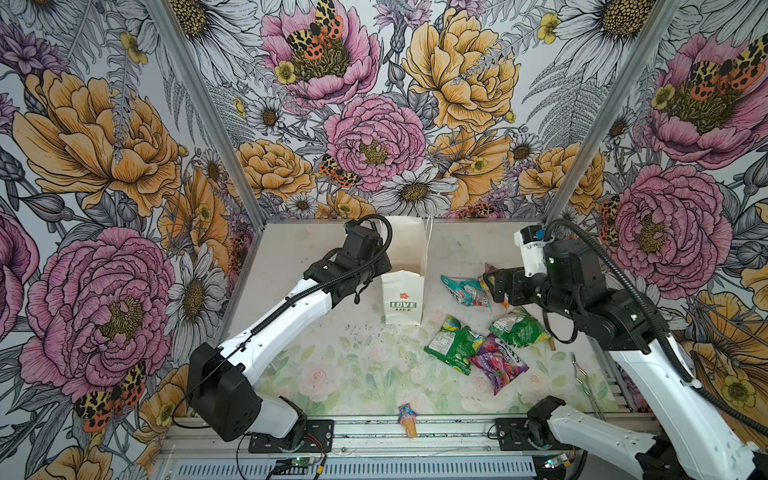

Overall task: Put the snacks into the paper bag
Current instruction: 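Withdraw the right gripper from the bag toward the remaining snacks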

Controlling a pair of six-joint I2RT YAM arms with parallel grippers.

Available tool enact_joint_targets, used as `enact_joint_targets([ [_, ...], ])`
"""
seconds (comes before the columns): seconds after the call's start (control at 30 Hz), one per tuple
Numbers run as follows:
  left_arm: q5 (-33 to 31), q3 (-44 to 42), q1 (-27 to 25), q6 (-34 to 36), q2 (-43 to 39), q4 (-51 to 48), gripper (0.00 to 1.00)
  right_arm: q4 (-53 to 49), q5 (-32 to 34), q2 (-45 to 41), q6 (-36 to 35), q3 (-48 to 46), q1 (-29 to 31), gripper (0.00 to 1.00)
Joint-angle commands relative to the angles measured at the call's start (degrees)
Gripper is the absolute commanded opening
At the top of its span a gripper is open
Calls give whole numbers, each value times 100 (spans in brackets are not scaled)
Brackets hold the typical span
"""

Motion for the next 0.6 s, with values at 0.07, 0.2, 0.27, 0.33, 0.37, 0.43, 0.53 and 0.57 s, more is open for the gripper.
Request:
enact_joint_targets([
  [0.07, 204, 65, -48, 6, 102, -49, 0, -199, -430, 504, -213, -542, -356, 100],
  [0.2, 214, 46, -39, -16, 101, -49, 0, -131, -306, 1030, -311, -708, -464, 100],
  [0.27, 214, 45, -42, -16, 101, -48, 0, -36, -267, 1288, -329, -759, -492, 100],
  [0.33, 206, 45, -44, -23, 95, -47, 0, 92, -276, 1550, -329, -794, -519, 100],
  [0.37, 218, 49, -49, -25, 102, -49, 0, 180, -264, 1692, -313, -798, -529, 100],
  [0.43, 223, 57, -53, -25, 102, -49, 0, 328, -293, 1968, -262, -776, -552, 100],
  [0.53, 223, 43, -56, -51, 101, -49, 0, 503, -274, 2398, -153, -685, -564, 100],
  [0.57, 231, 39, -61, -59, 96, -45, 0, 570, -260, 2562, -125, -652, -564, 100],
])
